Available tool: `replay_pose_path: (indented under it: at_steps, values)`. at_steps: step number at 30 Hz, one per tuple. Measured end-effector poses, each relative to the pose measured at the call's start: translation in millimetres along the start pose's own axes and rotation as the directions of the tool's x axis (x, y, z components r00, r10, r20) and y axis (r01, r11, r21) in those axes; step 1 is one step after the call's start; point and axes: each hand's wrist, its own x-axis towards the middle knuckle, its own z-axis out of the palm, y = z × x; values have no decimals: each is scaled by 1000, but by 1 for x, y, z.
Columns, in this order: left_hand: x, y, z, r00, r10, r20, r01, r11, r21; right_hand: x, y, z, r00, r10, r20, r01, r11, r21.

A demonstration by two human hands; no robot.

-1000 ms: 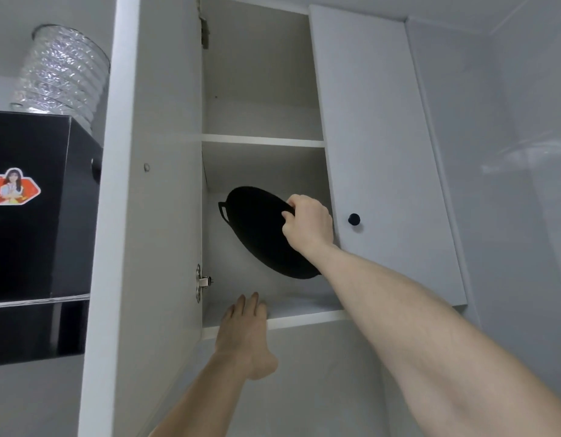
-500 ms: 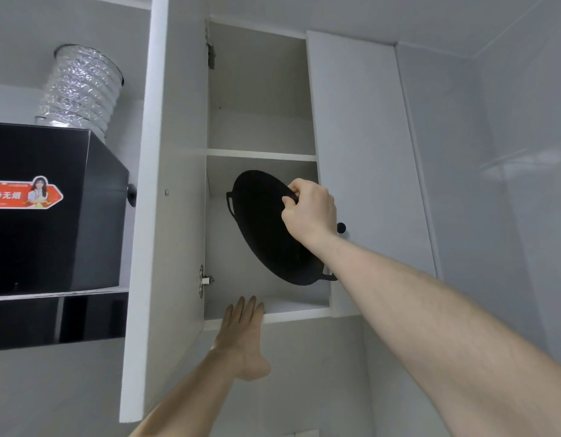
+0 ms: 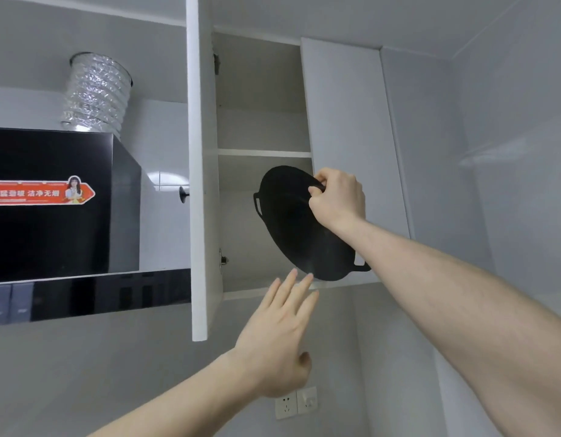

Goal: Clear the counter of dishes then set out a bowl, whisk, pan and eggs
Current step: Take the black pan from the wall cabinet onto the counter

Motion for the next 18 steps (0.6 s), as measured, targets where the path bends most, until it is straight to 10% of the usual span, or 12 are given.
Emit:
replay_pose_path:
  at_steps: [6, 18]
  values:
    - [-44, -46, -75, 950, -36, -312, 42, 999, 13, -12, -23, -51, 998, 52, 28, -51, 998, -49]
    - [-88, -92, -79, 943, -242, -229, 191, 956, -221, -91, -56, -135, 934, 217, 282, -143, 955, -260]
